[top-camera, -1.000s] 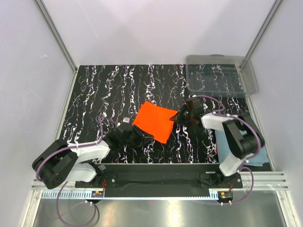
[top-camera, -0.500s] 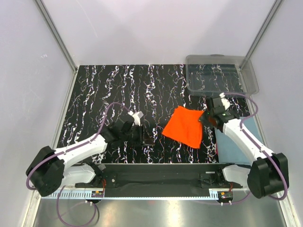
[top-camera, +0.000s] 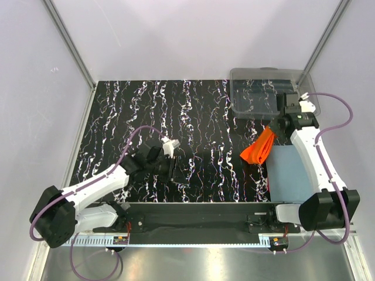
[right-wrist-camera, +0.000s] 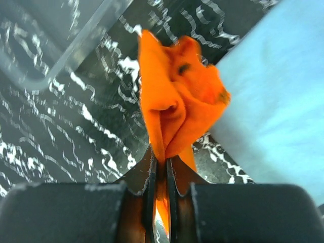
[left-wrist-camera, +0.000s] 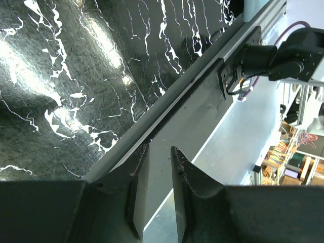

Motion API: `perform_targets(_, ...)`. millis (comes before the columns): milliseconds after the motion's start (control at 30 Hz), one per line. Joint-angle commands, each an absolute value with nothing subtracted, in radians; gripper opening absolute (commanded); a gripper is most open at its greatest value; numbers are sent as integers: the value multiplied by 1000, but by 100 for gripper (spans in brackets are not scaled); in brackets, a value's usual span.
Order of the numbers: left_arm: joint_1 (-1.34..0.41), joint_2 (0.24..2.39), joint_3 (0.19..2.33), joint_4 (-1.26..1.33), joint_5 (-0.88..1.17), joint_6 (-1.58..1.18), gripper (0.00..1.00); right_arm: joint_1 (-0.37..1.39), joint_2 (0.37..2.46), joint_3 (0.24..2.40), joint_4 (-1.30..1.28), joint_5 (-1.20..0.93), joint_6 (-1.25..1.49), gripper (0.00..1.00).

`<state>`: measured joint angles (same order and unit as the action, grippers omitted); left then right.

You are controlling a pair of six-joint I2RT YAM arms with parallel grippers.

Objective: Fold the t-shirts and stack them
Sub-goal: Neatly place the folded tshirt to the corner

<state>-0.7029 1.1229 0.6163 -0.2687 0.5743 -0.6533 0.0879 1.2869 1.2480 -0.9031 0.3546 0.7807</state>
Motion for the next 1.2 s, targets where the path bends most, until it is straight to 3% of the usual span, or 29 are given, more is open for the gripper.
perform_targets(0, -681, 1123, 658, -271, 658, -604, 27, 38, 1310, 1347, -980, 417, 790, 0)
perform_targets(600, -580, 1149, 649, -304, 753, -542, 25, -198, 1373, 1554, -1019, 314, 664, 0)
perform_targets(1167, -558, 1210, 667, -305, 804, -515, 24, -327, 1295, 1488, -1042, 273, 598, 0)
